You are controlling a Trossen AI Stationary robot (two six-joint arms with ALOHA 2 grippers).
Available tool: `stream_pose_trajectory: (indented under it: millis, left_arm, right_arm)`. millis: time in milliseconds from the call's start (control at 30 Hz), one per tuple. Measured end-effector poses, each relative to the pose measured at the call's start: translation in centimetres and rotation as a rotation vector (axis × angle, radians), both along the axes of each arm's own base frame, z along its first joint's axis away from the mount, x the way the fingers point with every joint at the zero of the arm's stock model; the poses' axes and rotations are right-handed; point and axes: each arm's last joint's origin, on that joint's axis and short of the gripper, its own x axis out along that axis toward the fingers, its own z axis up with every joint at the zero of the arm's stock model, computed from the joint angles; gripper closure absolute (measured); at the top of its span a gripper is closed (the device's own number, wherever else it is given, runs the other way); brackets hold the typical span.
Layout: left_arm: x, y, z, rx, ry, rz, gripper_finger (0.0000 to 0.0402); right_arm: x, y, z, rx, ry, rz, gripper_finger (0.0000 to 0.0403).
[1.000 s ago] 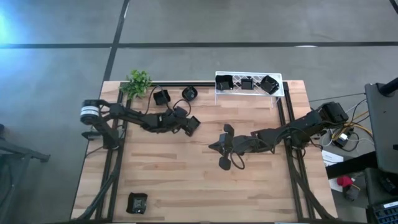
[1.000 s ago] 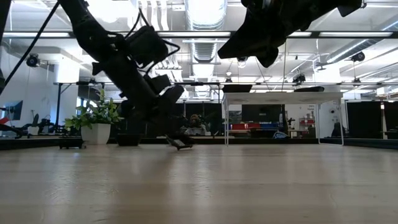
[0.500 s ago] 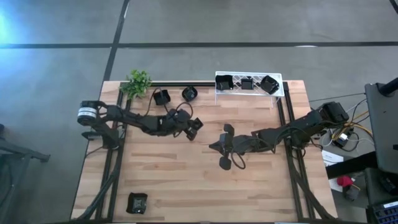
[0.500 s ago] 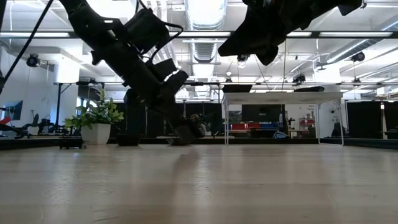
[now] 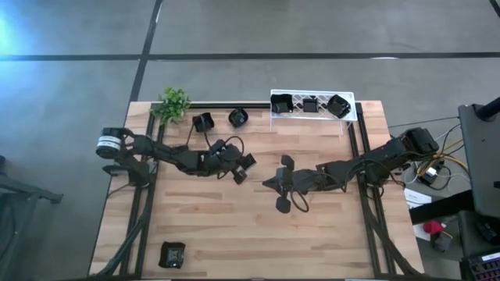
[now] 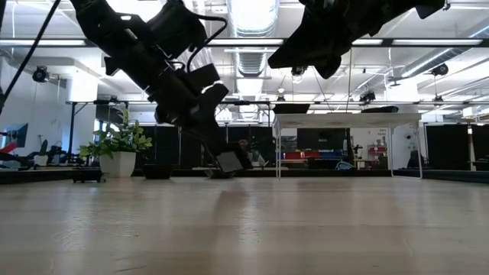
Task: Pick & Place Mini shaped plates
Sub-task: Stack the black square plate on top of the black square plate on the shelf
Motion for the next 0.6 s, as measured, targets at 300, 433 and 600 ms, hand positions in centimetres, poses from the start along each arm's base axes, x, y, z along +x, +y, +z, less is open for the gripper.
stream_pose_trajectory:
  millis: [300,433,600]
  left_arm:
    - [0.0,-1.6,0.0,0.076,0.046,-0.109,0.0401]
    - [0.0,-2.0,0.0,0.080,0.047,-0.123,0.0401]
    - [0.2,-2.4,0.2,0.085,0.016,-0.137,0.0401]
  right_arm:
    - [0.0,0.0,0.0,-0.020,0.006,0.010,0.0394]
    - [0.0,0.0,-0.1,-0.014,0.008,0.006,0.0394]
    - [0.1,0.0,-0.3,0.006,0.011,-0.005,0.0394]
